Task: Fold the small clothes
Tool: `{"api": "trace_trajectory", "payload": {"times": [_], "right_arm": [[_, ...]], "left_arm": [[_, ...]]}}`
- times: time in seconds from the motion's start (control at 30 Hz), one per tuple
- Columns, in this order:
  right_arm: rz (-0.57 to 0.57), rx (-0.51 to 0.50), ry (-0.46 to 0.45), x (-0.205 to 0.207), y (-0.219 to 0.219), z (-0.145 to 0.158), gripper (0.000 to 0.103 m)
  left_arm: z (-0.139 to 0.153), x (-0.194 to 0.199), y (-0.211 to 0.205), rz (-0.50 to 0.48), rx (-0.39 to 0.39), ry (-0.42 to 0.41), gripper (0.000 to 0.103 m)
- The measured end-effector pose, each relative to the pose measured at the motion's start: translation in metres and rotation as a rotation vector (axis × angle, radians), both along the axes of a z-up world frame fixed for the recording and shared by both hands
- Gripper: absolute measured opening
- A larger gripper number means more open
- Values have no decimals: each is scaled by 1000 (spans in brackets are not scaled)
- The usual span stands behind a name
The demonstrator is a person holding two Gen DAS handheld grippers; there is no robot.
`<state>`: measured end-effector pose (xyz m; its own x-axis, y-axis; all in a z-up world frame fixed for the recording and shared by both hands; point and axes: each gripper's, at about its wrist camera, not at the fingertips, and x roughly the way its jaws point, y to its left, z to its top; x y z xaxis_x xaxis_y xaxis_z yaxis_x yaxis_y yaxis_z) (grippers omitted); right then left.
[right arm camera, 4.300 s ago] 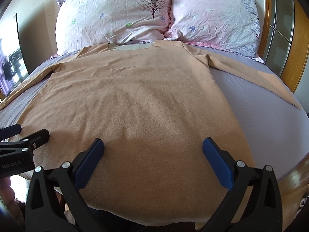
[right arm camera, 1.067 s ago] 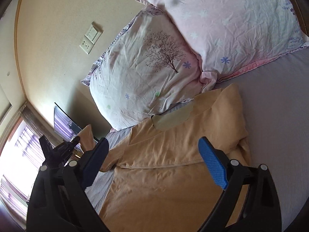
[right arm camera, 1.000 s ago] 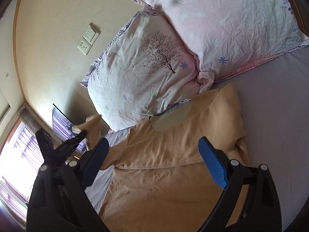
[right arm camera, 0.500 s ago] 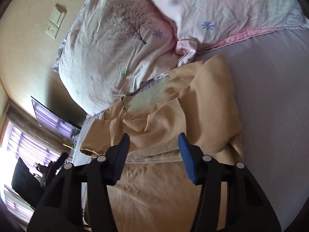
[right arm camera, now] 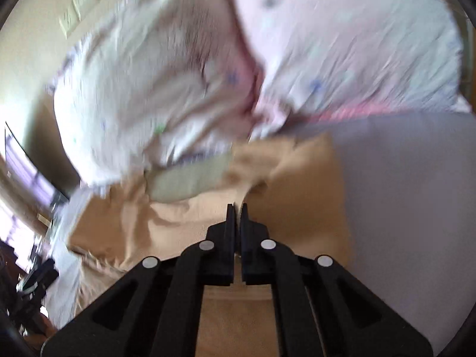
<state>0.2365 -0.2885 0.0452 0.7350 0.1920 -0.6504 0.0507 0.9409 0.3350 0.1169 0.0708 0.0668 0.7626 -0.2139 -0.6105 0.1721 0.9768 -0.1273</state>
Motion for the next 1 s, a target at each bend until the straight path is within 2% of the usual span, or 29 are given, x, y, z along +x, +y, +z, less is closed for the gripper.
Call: {"api": "trace_trajectory", "payload": {"times": [0.07,0.13,0.2,0.23,0.3,0.4,0.47,0.53,0.6,0.7,0.8,0.87,0.93,1.0], "right_arm": [[-106,-24,-34,-11,-17,8,3],[-163,-62,52,-6,-29,-4,12],[-169,-63,199,-2,-38,-27,31],[-169,-26,210,-8,-43,-31,35],[-138,38,137,-38,-53,-25,55],[30,156,0,-92,-66,-10,73],[190,210,-56,-132,-69,-4,79],[325,251,-70,-171,-72,-6,84],[465,307,-49,-216,-76,-16,93],[539,324,21,-265,-86,-34,95],[436,342,129,-286,-106,-61,96],[370,379,179,-283,-118,-83,96],[361,421,198,-276,-122,-102,96],[377,447,223,-265,-119,-116,95]], "left_arm": [[2,-8,3,-1,-6,-11,80],[2,-16,7,-13,-26,-12,80],[2,-30,16,-33,-65,-5,80],[1,-42,24,-57,-97,1,80],[1,-63,36,-109,-143,8,80],[-4,-102,60,-201,-229,31,85],[-14,-127,80,-268,-327,63,86],[-28,-152,97,-322,-418,84,86],[-43,-170,105,-342,-450,118,86],[-73,-184,110,-342,-484,196,87],[-97,-181,104,-321,-478,264,87],[-110,-174,97,-314,-470,296,87],[-118,-165,88,-301,-442,314,87],[-123,-158,77,-309,-446,322,87]]}}
